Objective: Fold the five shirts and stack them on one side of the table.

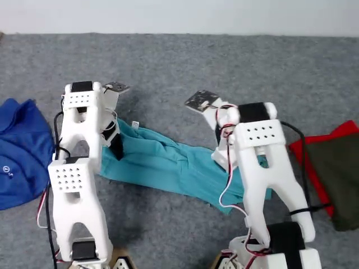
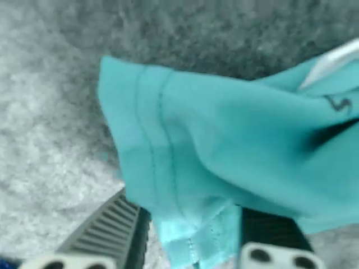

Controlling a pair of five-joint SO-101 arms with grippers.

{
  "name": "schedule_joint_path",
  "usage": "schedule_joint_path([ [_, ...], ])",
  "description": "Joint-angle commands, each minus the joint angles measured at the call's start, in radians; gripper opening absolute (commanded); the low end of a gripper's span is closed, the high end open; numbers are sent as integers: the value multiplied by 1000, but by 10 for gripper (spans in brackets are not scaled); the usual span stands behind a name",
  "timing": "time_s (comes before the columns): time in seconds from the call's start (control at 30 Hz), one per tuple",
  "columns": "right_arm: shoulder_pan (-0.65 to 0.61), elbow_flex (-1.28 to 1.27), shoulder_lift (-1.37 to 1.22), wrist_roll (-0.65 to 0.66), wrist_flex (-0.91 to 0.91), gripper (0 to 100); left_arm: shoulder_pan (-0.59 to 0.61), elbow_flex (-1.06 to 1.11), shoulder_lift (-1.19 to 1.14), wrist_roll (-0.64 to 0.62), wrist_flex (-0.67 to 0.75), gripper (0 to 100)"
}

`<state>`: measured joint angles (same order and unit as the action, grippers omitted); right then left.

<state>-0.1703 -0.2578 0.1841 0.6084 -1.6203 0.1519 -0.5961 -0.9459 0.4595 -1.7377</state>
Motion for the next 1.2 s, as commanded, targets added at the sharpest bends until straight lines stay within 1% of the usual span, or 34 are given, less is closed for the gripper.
schedule_joint_path([
  [0.0,82,49,2,2,12,165,-40,-41,-40,6,-20,39],
  [0.03,105,51,2,2,12,165,-40,-41,-40,6,-20,6],
  [0.27,246,48,2,8,12,165,-37,-36,-15,3,-21,12],
  [0.37,303,48,2,8,12,165,-49,1,87,0,-21,12],
  [0.43,338,48,2,9,12,165,-87,53,198,0,-21,12],
  [0.5,367,48,2,12,12,165,-149,127,325,0,-21,12],
  [0.7,464,48,8,114,10,165,-399,409,723,0,-21,12],
  [0.8,538,49,12,153,4,165,-505,487,868,-11,-21,12],
  [0.83,565,48,12,172,2,165,-532,493,902,-40,-21,12],
  [1.0,688,46,4,252,1,165,-652,438,956,-195,-21,12],
  [1.17,788,46,4,328,5,165,-829,328,884,-304,-21,12],
])
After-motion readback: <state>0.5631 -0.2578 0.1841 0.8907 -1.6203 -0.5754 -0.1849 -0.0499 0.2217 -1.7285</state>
